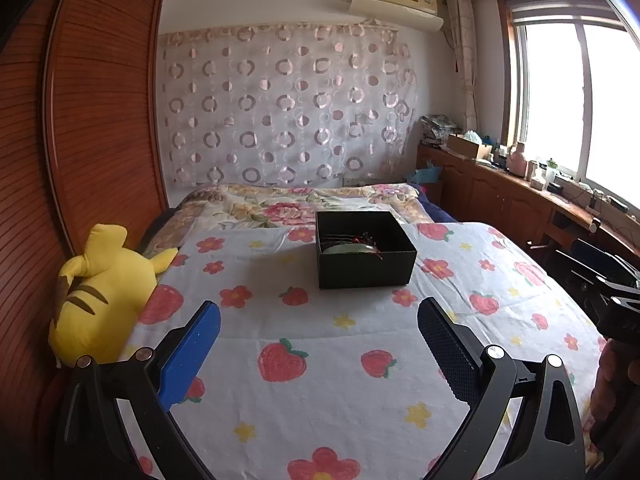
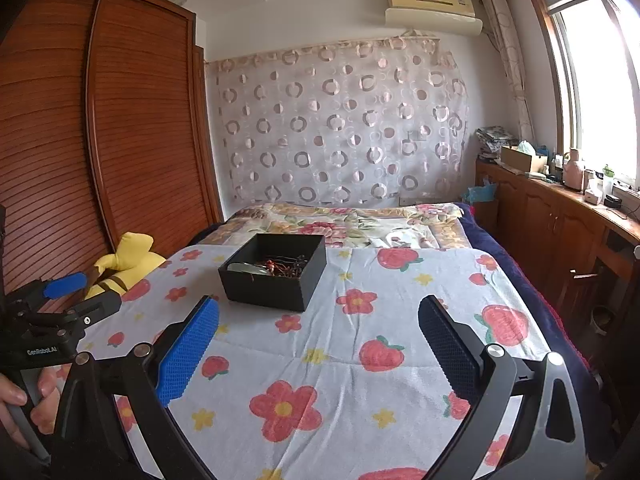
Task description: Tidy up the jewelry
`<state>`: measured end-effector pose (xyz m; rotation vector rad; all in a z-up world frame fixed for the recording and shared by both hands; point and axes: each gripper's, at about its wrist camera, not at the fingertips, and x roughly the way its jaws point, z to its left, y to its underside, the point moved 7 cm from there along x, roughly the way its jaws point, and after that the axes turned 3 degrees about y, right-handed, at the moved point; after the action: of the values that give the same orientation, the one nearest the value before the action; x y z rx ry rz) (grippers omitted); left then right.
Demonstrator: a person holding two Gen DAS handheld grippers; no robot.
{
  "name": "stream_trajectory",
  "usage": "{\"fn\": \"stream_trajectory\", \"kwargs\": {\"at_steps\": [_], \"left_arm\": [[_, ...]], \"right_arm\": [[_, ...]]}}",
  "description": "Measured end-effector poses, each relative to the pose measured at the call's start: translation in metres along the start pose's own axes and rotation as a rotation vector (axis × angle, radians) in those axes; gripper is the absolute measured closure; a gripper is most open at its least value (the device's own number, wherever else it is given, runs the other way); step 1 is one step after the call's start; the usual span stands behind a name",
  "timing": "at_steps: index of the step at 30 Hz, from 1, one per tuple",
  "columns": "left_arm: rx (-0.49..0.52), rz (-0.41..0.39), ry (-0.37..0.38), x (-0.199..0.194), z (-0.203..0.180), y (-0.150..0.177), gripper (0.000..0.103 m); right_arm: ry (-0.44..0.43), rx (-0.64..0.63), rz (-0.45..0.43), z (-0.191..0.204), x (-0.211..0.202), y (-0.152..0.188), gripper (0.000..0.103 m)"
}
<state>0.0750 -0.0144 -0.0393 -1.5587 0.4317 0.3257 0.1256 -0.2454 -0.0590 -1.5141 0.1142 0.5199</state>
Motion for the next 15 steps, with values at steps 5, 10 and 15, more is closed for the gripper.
{"fn": "stream_trajectory", "kwargs": {"at_steps": [5, 10, 15], "left_arm": [[0.001, -0.004, -0.003, -0.0007, 0.0001, -0.0005, 0.008], [-0.001, -0.012, -0.004, -0.0036, -0.003, -0.0025, 0.008], [-0.001, -0.013, -0.003, -0.0041, -0.0023, -0.0023, 0.008]], "right_arm": [[-0.002, 0.003, 0.001, 0.0, -0.0005, -0.0007, 0.002], [-0.004, 0.004, 0.001, 0.0, -0.0001, 0.0001, 0.002], [-0.004, 0.002, 0.0, 0.0001, -0.0003, -0.0004, 0.002]]}}
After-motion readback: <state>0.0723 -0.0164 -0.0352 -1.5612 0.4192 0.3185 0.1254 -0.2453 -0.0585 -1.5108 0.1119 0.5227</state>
